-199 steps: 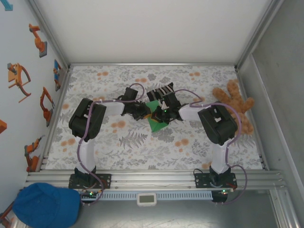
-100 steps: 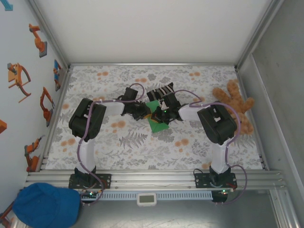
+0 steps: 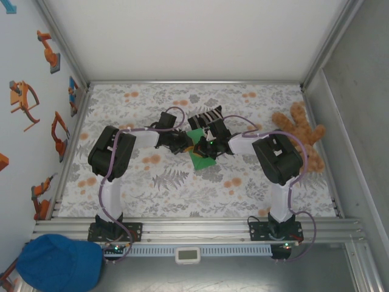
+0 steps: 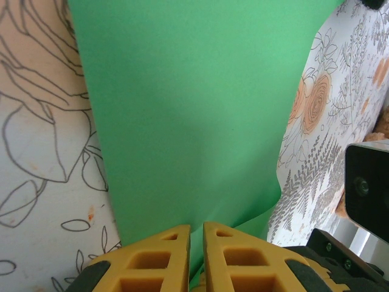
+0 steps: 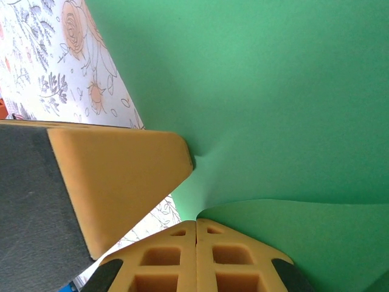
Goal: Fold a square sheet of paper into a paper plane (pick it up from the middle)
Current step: Fold the triangle a second time at the center of the table.
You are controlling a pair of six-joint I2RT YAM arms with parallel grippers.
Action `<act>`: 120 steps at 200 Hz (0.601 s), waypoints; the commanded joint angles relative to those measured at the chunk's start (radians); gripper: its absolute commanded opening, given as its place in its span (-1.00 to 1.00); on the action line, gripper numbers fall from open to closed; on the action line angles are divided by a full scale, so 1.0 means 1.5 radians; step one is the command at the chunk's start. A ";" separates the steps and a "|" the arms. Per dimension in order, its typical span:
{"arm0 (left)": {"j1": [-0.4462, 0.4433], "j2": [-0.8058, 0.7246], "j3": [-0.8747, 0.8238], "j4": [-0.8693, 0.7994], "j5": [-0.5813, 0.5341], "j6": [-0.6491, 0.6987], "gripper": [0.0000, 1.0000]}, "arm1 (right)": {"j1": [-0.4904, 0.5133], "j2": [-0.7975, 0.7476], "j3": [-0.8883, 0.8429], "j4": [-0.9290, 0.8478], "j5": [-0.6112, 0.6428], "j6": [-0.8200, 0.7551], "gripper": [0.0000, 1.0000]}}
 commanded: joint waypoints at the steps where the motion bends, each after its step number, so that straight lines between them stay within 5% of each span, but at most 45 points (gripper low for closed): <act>1: 0.001 0.019 -0.020 -0.041 -0.019 0.006 -0.73 | 0.007 0.015 0.008 -0.010 0.013 0.006 -1.00; 120: 0.031 -0.099 -0.007 -0.042 -0.032 -0.013 -0.69 | 0.006 0.025 0.008 -0.026 0.023 0.006 -1.00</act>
